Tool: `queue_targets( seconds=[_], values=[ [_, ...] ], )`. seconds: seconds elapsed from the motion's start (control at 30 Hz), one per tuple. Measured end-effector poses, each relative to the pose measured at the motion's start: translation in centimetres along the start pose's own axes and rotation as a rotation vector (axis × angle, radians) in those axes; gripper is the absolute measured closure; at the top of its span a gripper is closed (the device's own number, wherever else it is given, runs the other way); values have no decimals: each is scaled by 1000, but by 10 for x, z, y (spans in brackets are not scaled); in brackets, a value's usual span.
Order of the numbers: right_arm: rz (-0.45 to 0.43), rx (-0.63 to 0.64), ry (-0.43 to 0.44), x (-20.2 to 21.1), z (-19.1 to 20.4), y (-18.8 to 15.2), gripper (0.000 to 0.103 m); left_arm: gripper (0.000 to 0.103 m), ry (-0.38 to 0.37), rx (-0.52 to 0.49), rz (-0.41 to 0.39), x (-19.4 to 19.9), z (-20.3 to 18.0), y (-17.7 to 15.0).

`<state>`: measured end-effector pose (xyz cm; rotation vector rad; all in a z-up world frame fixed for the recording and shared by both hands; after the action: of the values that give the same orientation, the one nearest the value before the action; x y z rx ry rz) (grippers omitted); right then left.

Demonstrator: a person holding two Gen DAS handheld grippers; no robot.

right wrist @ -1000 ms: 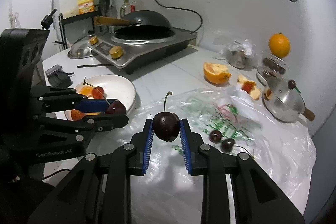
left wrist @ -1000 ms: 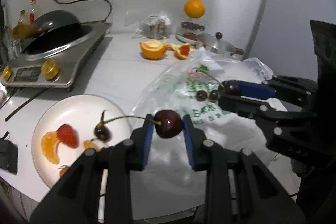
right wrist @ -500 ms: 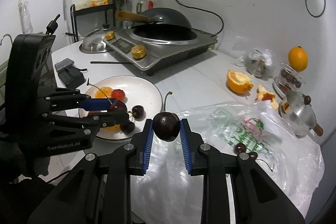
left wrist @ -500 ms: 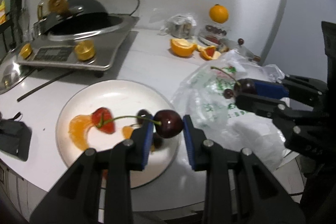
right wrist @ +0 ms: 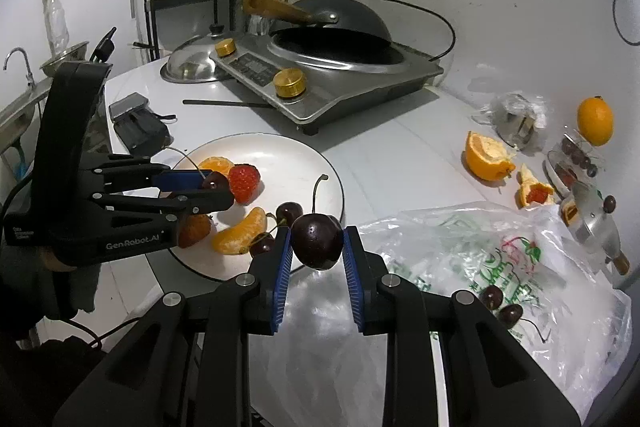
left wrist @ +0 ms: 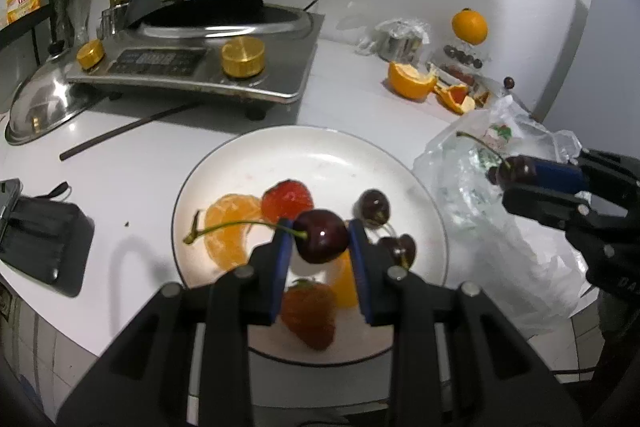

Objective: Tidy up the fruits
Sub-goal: 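Carry both held cherries with both tools over the white plate, then open the left tool releasing its cherry while the right tool releases its cherry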

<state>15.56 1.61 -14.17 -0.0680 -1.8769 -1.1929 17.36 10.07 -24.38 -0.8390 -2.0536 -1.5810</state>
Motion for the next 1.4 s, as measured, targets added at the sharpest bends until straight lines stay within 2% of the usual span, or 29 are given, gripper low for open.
queue_targets(
  seconds=[0.33,0.43,0.7,0.73,0.77,0.83,1.4],
  values=[
    [24,27,17,-18,13,7,76,72,23,22,32,-9,15,-5],
    [27,33,23,-23,16,10,76,67,37,25,35,-9,17,-6],
    [26,52,34,-32,25,19,76,64,39,27,-2,3,23,1],
    [25,55,34,-34,25,21,76,61,41,26,-8,5,24,3],
    [24,57,37,-36,26,23,76,49,42,27,-17,8,26,4],
    [21,61,41,-39,28,27,76,43,38,41,-42,15,31,8],
    [37,64,141,-93,59,62,76,43,53,52,-119,33,61,23]
  ],
)
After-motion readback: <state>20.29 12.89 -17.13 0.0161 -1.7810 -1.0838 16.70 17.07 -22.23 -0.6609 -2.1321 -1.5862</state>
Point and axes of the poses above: each gripper's, at about its wrist camera, not at the fingertips, and x roughly against the way its jaws point, z to its left, y to its top, the point moved 7 cm from there along -x, roughly the way its jaws point, and after that the axes turned 6 degrees about -y, right-handed, at the moved point
